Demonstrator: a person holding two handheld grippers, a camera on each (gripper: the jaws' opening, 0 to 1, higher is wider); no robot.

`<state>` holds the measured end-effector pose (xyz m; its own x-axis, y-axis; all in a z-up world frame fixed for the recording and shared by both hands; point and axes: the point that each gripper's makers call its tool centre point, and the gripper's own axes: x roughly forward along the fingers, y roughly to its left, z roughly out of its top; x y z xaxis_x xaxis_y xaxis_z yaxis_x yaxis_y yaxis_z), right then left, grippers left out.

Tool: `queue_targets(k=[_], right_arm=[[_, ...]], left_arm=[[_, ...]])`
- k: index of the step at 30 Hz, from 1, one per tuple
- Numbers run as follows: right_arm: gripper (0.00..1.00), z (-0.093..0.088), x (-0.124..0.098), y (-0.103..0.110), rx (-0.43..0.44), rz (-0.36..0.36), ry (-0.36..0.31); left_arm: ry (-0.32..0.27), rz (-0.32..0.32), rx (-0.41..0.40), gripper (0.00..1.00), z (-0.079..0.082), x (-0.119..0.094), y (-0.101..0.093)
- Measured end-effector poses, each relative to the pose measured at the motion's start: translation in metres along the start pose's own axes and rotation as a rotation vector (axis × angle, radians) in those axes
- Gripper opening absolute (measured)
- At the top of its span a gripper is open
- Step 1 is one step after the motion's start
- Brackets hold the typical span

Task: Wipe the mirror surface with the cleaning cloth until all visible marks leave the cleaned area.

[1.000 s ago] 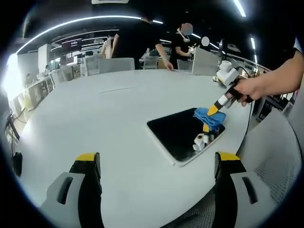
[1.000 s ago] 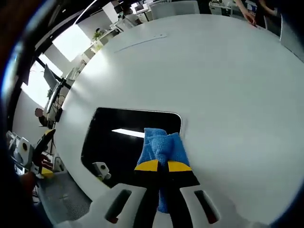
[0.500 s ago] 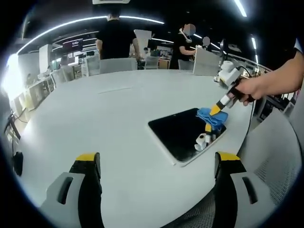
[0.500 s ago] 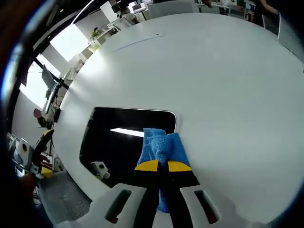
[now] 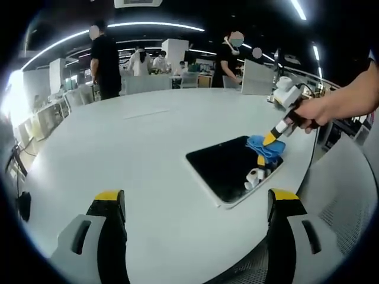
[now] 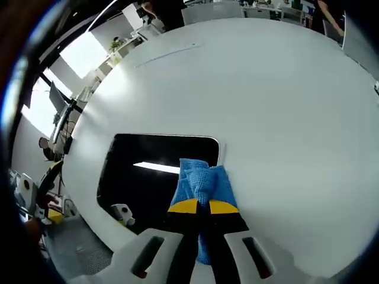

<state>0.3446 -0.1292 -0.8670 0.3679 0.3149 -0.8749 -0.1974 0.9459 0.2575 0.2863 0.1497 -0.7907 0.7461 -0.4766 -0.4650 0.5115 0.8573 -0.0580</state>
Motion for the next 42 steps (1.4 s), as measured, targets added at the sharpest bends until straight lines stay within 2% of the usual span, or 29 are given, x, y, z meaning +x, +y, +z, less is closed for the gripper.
queue_targets(k=[20, 33, 42], right_arm=[[0.00, -0.023, -0.008, 0.007, 0.043, 0.003, -0.006], [0.00, -0.041, -0.014, 0.015, 0.049, -0.001, 0.022], [0.00, -0.046, -0.015, 0.018, 0.074, -0.005, 0.027]], left_arm=[[-0.009, -0.013, 0.007, 0.99, 0.001, 0.000, -0.003], [-0.020, -0.031, -0.005, 0.99, 0.003, 0.000, -0.005], [-0.016, -0.035, 0.010, 0.99, 0.002, 0.000, -0.007]])
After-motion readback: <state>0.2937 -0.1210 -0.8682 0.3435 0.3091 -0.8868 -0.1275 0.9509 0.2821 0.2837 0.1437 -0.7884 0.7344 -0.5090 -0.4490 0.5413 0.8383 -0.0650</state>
